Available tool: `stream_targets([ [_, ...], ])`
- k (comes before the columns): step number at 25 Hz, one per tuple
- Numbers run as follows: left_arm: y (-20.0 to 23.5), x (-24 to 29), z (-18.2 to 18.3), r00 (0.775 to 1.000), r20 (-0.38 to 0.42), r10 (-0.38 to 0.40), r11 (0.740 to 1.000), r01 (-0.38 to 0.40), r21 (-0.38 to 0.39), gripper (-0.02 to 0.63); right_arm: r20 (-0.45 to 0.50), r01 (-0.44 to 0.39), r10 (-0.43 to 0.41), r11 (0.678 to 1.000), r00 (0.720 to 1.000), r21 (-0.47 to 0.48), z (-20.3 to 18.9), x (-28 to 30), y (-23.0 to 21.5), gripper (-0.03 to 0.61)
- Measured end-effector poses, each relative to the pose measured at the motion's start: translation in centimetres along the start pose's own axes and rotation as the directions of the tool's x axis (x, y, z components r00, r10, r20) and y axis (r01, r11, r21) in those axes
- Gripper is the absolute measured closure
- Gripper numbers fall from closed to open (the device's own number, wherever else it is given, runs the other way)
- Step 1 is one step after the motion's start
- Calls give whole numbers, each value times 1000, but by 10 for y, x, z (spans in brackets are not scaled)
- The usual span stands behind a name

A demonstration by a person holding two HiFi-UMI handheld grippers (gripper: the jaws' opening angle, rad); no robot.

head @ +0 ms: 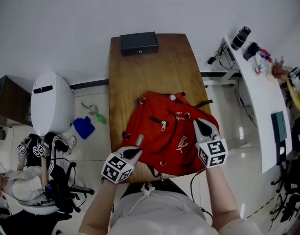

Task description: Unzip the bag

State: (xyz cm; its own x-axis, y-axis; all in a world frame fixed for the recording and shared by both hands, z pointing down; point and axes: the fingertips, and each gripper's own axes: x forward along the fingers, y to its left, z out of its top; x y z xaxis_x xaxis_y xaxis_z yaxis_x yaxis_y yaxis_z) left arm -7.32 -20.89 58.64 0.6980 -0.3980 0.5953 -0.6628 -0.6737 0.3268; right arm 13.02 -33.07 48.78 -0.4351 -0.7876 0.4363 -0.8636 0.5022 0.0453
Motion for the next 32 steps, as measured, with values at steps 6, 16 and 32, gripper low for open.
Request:
stream_targets([
  [6,-3,-53,40,970,231,77,996,-83,16,607,119,-73,73,997,990,-5,9,-51,57,571],
  [16,-89,-100,46,900,424,103,983,-156,94,607,214,-137,132,991,968,9,-9,-132,124,571],
  [32,-286,-146,-27,796,564,218,948,-311,72,607,259,-243,271,960,927,-137,-89,-314,168,571],
])
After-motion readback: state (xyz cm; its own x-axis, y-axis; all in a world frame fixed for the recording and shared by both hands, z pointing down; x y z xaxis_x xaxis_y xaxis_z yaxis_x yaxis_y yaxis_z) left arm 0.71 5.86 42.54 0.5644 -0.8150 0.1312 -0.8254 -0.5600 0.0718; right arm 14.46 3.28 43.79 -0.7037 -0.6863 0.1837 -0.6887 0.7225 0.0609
